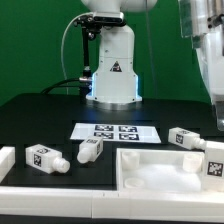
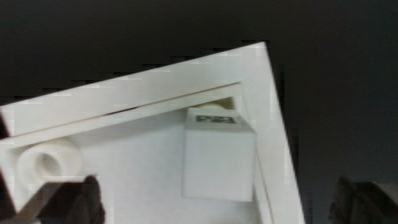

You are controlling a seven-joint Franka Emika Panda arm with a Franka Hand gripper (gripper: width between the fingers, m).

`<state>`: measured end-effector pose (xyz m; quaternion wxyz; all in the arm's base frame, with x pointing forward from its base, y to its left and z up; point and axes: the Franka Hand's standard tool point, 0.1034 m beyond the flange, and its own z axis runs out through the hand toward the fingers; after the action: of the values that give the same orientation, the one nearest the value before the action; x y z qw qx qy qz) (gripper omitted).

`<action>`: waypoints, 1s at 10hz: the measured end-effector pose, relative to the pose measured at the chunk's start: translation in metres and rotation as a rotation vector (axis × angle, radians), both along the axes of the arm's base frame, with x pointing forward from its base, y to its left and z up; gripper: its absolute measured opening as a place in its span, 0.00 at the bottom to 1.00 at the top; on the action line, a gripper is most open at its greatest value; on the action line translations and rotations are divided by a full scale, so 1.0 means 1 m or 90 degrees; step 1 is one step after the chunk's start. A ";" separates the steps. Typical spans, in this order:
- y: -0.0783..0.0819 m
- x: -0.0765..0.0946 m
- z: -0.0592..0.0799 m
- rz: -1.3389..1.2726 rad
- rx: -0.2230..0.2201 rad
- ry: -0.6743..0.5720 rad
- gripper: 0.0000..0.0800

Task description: Assemble square table

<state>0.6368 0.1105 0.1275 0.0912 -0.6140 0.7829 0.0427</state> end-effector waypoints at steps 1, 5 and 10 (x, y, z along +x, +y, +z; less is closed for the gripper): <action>0.000 -0.001 -0.001 0.001 0.000 0.002 0.81; 0.001 -0.001 -0.002 0.022 -0.003 -0.002 0.81; 0.011 -0.029 0.001 0.135 -0.004 -0.004 0.81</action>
Offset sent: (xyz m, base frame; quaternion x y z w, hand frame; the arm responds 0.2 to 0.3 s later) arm 0.0000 0.0000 0.0000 0.0000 0.0000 0.0000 1.0000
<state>0.6081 0.1216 0.1281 0.0862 -0.6939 0.7133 0.0478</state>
